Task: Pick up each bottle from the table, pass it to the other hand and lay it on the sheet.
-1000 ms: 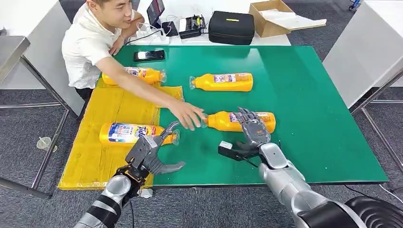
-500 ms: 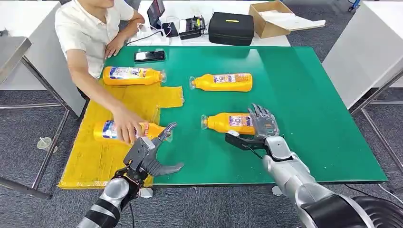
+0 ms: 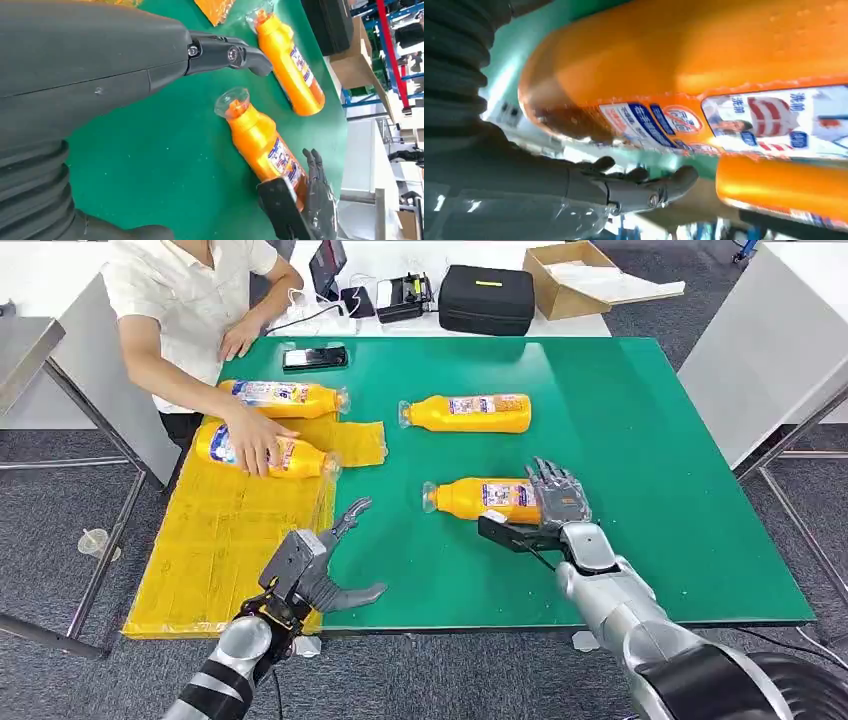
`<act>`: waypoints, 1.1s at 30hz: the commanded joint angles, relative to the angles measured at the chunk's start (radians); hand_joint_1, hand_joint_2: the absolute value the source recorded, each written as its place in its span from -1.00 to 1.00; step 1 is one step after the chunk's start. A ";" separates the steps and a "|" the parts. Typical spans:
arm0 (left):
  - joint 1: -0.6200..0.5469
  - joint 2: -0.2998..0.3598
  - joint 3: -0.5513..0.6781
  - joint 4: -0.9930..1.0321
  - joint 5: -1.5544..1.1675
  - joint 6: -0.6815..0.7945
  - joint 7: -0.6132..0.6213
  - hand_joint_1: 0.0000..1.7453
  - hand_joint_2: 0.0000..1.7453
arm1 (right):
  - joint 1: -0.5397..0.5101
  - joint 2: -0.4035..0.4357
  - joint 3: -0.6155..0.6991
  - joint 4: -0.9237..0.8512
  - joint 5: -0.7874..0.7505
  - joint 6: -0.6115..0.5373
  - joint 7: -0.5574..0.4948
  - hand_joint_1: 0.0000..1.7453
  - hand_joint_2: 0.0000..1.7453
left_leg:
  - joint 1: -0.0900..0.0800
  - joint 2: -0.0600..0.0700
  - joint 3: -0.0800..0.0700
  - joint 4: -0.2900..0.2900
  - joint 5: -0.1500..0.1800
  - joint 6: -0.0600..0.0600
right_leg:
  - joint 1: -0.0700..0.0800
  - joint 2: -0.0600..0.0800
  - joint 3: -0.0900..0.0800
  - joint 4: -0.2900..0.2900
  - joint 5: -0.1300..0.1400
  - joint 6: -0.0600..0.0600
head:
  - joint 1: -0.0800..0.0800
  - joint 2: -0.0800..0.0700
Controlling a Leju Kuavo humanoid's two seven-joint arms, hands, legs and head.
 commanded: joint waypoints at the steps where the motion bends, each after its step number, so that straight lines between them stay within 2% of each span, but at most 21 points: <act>1: -0.043 -0.001 0.006 0.040 0.000 -0.006 0.007 -1.00 1.00 | -0.043 0.023 -0.024 0.109 -0.019 0.075 -0.022 -1.00 1.00 | 0.002 0.002 0.004 0.001 -0.002 -0.001 | 0.003 0.000 0.004 0.000 -0.001 -0.005 | 0.000 0.000; 2: -0.046 0.000 0.003 0.045 0.003 -0.013 0.005 -1.00 1.00 | -0.046 0.025 -0.046 0.121 -0.046 0.115 -0.033 -1.00 1.00 | 0.001 0.001 0.002 0.000 -0.001 -0.001 | 0.002 -0.001 0.003 -0.001 0.000 -0.003 | 0.000 0.000; 3: -0.053 0.001 -0.002 0.053 0.004 -0.017 0.003 -1.00 1.00 | -0.049 0.017 -0.042 0.125 -0.047 0.143 -0.045 -0.30 1.00 | 0.001 0.001 0.003 0.000 -0.001 -0.001 | 0.002 -0.001 0.003 -0.001 -0.001 -0.003 | 0.000 0.000; 4: -0.058 0.000 -0.004 0.059 0.008 -0.021 -0.002 -1.00 1.00 | -0.046 0.008 -0.060 0.131 -0.071 0.157 -0.072 0.70 1.00 | 0.002 0.001 0.003 0.001 -0.001 -0.001 | 0.002 0.000 0.004 0.000 -0.001 -0.004 | 0.000 0.000; 5: -0.071 -0.005 -0.010 0.075 0.011 -0.021 -0.006 -1.00 1.00 | -0.038 -0.002 -0.086 0.137 -0.100 0.155 -0.094 1.00 1.00 | 0.002 0.001 0.004 0.001 -0.002 -0.001 | 0.003 -0.001 0.005 -0.001 -0.001 -0.005 | 0.000 0.000; 7: -0.092 -0.014 -0.014 0.098 0.018 -0.017 -0.014 -1.00 1.00 | -0.035 -0.003 -0.105 0.161 -0.122 0.164 -0.120 1.00 1.00 | 0.001 0.000 0.004 0.000 -0.001 0.000 | 0.001 -0.001 0.004 0.000 -0.001 -0.003 | 0.000 0.000; 8: -0.096 -0.017 -0.015 0.099 0.025 -0.021 -0.021 -1.00 1.00 | -0.030 -0.004 -0.110 0.162 -0.128 0.166 -0.130 1.00 1.00 | 0.003 0.001 0.006 0.002 -0.003 -0.001 | 0.004 -0.002 0.007 0.000 -0.002 -0.007 | 0.000 0.000; 9: -0.099 -0.015 -0.019 0.098 0.034 -0.033 -0.028 -1.00 1.00 | -0.028 -0.005 -0.114 0.167 -0.134 0.169 -0.144 1.00 1.00 | 0.002 -0.003 0.004 0.000 0.000 0.000 | 0.002 -0.004 0.005 -0.001 -0.001 -0.003 | 0.000 0.000; 10: -0.100 -0.013 -0.022 0.094 0.034 -0.031 -0.029 -1.00 1.00 | -0.029 -0.005 -0.116 0.168 -0.136 0.171 -0.148 1.00 1.00 | 0.003 -0.004 0.005 0.001 -0.001 -0.001 | 0.003 -0.006 0.007 -0.002 -0.002 -0.005 | 0.000 0.000; 18: -0.092 -0.013 -0.040 0.075 0.032 -0.018 -0.042 -1.00 1.00 | -0.031 0.002 -0.140 0.141 -0.173 0.164 -0.233 1.00 1.00 | 0.002 0.000 0.005 0.000 -0.001 -0.001 | 0.002 -0.002 0.006 -0.001 -0.001 -0.004 | 0.000 0.000; 22: -0.097 -0.015 -0.046 0.082 0.041 -0.034 -0.053 -1.00 1.00 | -0.015 0.022 -0.245 0.125 -0.323 0.255 -0.357 1.00 1.00 | 0.003 0.001 0.007 0.001 -0.003 -0.001 | 0.004 -0.001 0.008 -0.002 -0.002 -0.007 | 0.000 0.000; 24: -0.100 -0.019 -0.043 0.087 0.053 -0.042 -0.057 -1.00 1.00 | -0.010 0.029 -0.269 0.114 -0.364 0.274 -0.380 1.00 1.00 | 0.002 0.000 0.006 0.000 -0.002 -0.001 | 0.003 -0.002 0.007 -0.002 -0.001 -0.005 | 0.000 0.000; 28: -0.092 -0.045 -0.007 0.097 0.133 -0.064 -0.038 -1.00 1.00 | -0.004 0.055 -0.338 0.087 -0.481 0.329 -0.445 1.00 1.00 | 0.004 0.005 0.009 0.001 -0.003 -0.002 | 0.005 0.002 0.009 -0.002 -0.001 -0.008 | 0.000 0.000; 33: -0.053 -0.105 0.021 0.115 0.304 -0.060 0.002 -1.00 1.00 | 0.028 0.089 -0.401 -0.011 -0.658 0.390 -0.549 1.00 1.00 | 0.002 0.005 0.007 0.000 -0.001 -0.001 | 0.004 0.000 0.006 -0.001 0.001 -0.007 | 0.000 0.000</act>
